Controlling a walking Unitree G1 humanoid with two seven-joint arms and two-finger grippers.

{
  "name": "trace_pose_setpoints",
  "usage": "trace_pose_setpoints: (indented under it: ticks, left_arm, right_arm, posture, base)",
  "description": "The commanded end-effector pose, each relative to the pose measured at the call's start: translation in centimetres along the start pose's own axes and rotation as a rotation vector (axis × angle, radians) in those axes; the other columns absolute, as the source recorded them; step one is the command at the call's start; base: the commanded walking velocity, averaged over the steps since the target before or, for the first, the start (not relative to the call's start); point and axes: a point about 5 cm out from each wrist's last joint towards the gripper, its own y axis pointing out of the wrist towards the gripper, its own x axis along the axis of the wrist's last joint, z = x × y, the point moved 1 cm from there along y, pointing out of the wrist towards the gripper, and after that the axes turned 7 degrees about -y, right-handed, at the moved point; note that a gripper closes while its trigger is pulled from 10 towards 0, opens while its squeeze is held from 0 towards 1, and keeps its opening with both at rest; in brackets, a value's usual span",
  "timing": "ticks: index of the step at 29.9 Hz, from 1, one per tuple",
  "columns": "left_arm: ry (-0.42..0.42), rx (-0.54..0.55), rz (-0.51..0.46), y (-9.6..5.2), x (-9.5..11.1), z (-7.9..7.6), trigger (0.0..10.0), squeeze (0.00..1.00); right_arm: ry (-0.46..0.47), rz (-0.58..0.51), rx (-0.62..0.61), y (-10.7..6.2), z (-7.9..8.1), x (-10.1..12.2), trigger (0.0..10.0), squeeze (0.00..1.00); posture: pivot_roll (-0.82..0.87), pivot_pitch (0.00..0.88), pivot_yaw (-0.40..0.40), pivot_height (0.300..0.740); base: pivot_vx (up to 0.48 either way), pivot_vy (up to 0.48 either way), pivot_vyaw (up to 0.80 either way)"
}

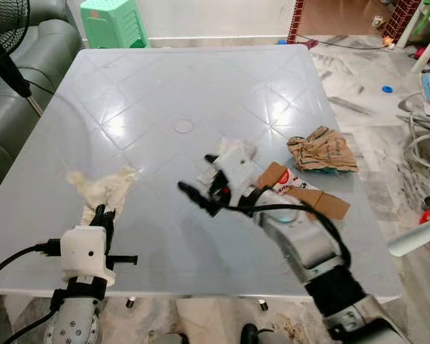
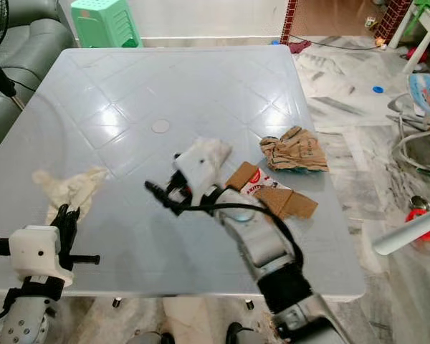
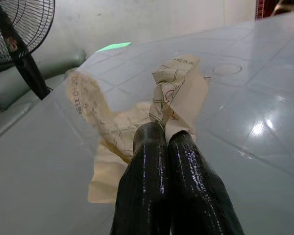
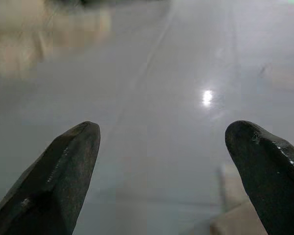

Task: Picking trash to rubbish bin

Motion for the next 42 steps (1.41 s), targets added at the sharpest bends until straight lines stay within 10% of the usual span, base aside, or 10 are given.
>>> trace_pose_setpoints:
  ticks: [1, 17, 26, 27, 29, 42]
  left_arm:
    - [0.006, -0.005, -0.007, 0.0, 0.6, -0.3, 0.0, 0.0]
    - [-0.007, -0.028, 0.012, 0.6, 1.0, -1.1, 0.0, 0.0]
    - [-0.019, -0.031, 0.018, 0.8, 1.0, -1.3, 0.0, 0.0]
    - [-0.02, -0.032, 0.018, 0.8, 1.0, -1.3, 0.0, 0.0]
    - [-0.023, -0.035, 0.019, 0.9, 1.0, -1.3, 0.0, 0.0]
    - [-0.036, -0.054, 0.013, 1.5, 1.1, -1.8, 0.0, 0.0]
  right_arm:
    - [-0.036, 0.054, -0.008, 0.4, -0.1, -1.0, 10.0, 0.0]
    - [-0.19, 0.065, -0.407, 0.1, -5.9, -0.9, 10.0, 0.0]
    - [-0.058, 0.189, -0.38, 0.1, -5.6, -3.6, 10.0, 0.0]
    - [-0.046, 0.194, -0.374, 0.2, -5.5, -3.7, 8.5, 0.0]
    - [0.003, 0.209, -0.352, 0.3, -5.3, -4.0, 0.0, 0.0]
    - [0.13, 0.156, -0.3, 0.6, -4.8, -3.8, 0.0, 0.0]
  posture:
    - [0.07, 0.152, -0.04, 0.74]
    - [0.05, 0.161, -0.042, 0.74]
    - [0.05, 0.16, -0.045, 0.74]
    - [0.05, 0.16, -0.044, 0.74]
    - [0.05, 0.159, -0.043, 0.74]
    - [0.04, 0.149, -0.041, 0.74]
  base:
    - [0.0, 0.0, 0.0]
    - [0.0, 0.0, 0.0]
    - [0.0, 0.0, 0.0]
    - [0.0, 0.0, 0.0]
    - [0.0, 0.0, 0.0]
    - [0.0, 0.0, 0.0]
